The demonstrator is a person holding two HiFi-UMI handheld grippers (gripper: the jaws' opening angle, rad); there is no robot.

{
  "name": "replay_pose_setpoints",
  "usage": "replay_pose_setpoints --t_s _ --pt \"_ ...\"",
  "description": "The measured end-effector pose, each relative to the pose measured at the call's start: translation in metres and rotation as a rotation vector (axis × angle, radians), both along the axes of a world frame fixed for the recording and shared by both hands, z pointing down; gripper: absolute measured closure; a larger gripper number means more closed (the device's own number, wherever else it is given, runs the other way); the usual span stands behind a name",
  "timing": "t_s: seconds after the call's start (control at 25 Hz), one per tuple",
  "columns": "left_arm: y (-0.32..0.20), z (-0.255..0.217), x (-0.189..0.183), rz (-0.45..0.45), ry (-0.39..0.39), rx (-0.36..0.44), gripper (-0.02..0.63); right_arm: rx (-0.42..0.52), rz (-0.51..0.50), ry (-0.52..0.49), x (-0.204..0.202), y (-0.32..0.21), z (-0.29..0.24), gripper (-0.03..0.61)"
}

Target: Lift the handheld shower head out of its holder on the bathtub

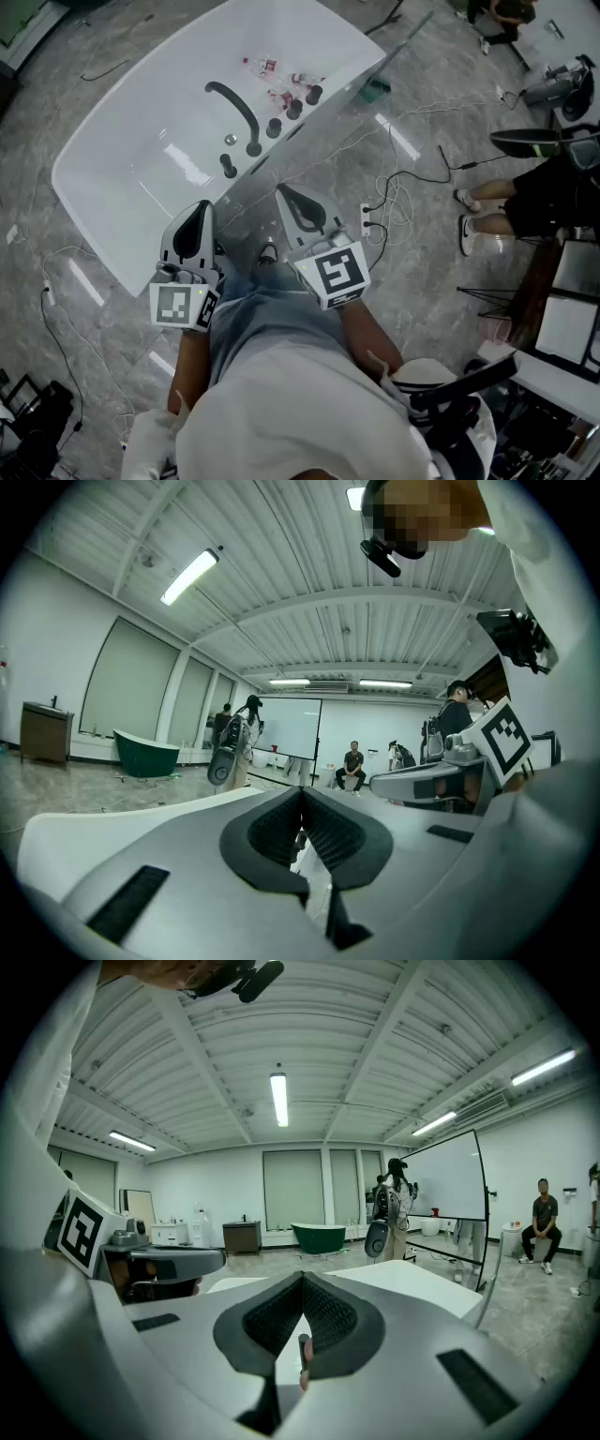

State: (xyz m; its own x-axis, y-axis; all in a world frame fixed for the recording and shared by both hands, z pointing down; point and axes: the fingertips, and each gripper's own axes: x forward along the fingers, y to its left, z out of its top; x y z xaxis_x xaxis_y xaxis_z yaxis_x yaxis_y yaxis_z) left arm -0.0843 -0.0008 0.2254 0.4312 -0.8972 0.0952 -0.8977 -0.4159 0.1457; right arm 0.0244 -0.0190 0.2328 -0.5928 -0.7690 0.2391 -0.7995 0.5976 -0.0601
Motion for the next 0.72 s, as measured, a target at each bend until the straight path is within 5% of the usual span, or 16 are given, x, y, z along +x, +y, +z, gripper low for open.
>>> replay_pose_setpoints --t_s 0.72 --pt "-0.005 0.050 0.012 0.049 -0.012 -0.030 0.595 0.008 -0.038 0.008 -0.016 -0.013 0.044 0.561"
